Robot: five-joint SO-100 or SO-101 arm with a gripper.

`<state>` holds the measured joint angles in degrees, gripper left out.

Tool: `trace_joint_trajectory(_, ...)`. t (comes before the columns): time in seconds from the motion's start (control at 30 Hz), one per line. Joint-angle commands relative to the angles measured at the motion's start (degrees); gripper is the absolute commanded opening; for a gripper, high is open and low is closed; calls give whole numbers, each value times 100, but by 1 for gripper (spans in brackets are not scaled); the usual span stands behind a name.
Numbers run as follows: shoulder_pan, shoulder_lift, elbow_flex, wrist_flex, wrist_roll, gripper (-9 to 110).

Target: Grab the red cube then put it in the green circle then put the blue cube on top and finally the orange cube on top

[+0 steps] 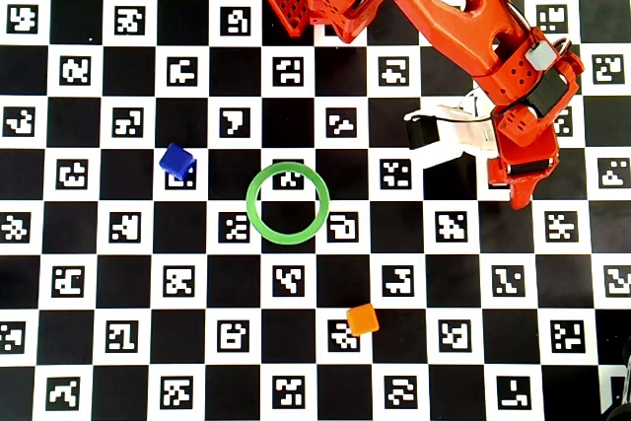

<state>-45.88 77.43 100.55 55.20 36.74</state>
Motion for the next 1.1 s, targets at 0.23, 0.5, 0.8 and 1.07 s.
trace_joint_trajectory(0.23,0,-211,-396,308,123,31)
trace_joint_trajectory(0.5,26,-246,-466,378,185,31)
trace_joint_trajectory(0.8,-35,-229,-492,246,149,31)
trace_joint_trajectory(1.07,-35,-220,-492,220,114,27)
